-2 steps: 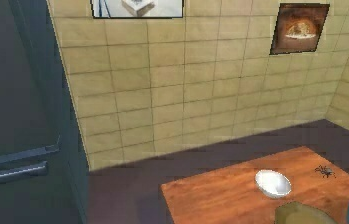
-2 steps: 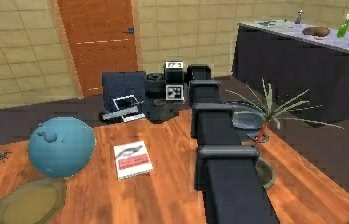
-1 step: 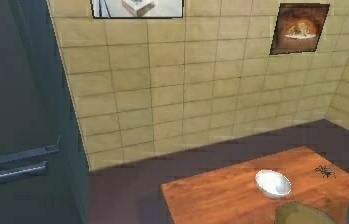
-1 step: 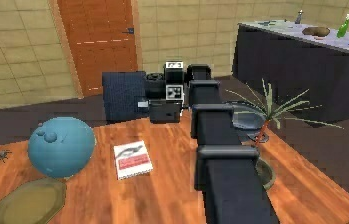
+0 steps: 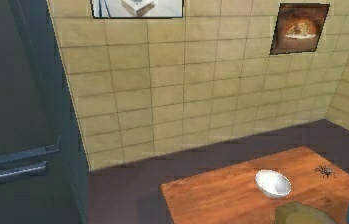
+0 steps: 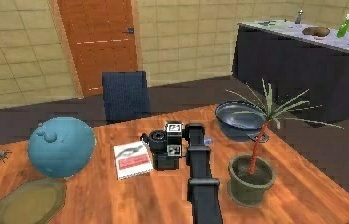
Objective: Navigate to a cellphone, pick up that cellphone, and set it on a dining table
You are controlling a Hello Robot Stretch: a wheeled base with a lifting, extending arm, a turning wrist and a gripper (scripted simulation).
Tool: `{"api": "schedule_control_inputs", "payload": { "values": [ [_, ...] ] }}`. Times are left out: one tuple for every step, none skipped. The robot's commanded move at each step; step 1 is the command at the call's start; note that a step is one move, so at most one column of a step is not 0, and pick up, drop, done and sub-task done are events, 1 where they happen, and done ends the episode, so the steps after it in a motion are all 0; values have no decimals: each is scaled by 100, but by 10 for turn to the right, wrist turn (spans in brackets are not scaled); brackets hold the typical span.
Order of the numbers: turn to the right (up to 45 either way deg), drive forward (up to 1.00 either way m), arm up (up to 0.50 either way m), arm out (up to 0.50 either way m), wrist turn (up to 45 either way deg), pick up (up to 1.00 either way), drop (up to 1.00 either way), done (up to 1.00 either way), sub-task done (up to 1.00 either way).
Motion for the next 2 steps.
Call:
{"api": "schedule_control_inputs", "payload": {
  "values": [
    [0, 0, -32, 0, 0, 0, 0, 0, 0],
    [0, 0, 0, 0, 0, 0, 100, 0, 0]
  ]
}}
